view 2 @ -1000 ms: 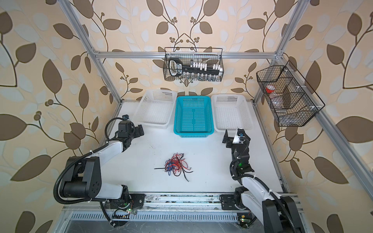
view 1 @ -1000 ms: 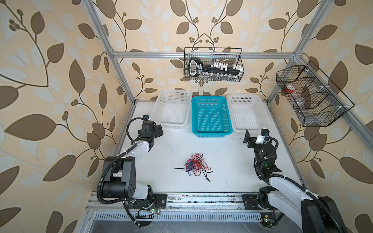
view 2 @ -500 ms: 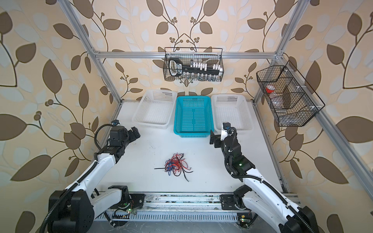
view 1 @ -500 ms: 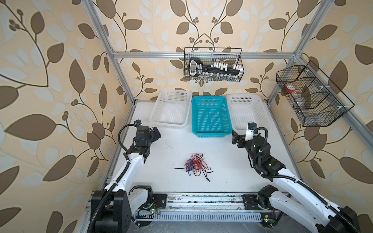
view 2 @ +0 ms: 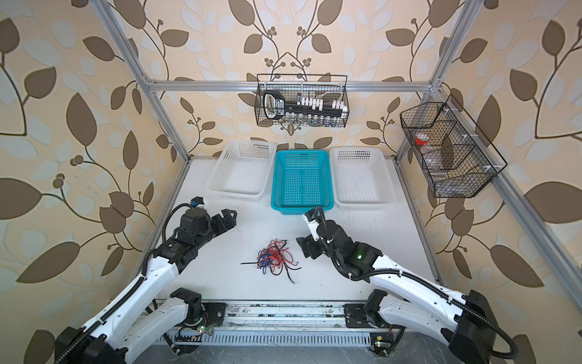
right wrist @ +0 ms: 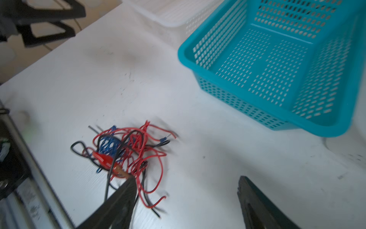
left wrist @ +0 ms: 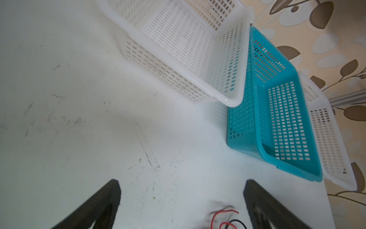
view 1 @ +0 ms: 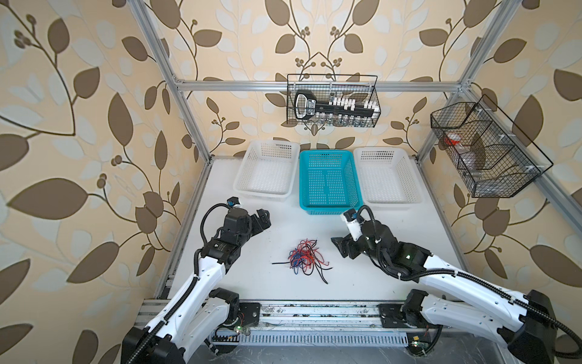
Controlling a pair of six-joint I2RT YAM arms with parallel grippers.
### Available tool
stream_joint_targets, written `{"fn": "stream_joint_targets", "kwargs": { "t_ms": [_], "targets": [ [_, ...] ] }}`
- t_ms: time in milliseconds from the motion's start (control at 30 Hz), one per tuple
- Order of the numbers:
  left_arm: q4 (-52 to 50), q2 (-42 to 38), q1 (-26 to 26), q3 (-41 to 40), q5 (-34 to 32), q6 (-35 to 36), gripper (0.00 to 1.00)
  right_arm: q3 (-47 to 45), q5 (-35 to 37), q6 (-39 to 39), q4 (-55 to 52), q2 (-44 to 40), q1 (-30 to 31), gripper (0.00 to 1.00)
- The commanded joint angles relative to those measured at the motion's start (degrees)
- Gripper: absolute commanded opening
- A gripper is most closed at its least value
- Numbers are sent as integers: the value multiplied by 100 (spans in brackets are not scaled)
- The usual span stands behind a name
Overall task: Untangle and sort cables by color
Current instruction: Untie the cable from multiple cables.
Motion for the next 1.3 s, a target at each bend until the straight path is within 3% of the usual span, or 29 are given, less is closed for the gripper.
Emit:
{"fn": "stream_joint_targets", "kwargs": {
  "t_ms": [0,233,533,767,967,1267],
  "targets": [
    [-553,-254,-204,-125,87,-307,99,137,-420,190,-453,105,395,79],
    [-611,-462,-553,-253,435,-265,99,142,-500,441,-257,408,1114,75],
    [-365,-552,-901,-354,720,-99,99,169,-494,706,369,1220,1215,63],
    [-186,-446,-918,-366,736,4,99,307,-595,749,587,1798,1201,41],
    [38,-304,-920,-310,682,124,99,475,-563,706,521,1806,1006,2],
    [260,-74,-923,9,1093,579,99,1297,-865,90,-206,1037,211,0]
  ]
}}
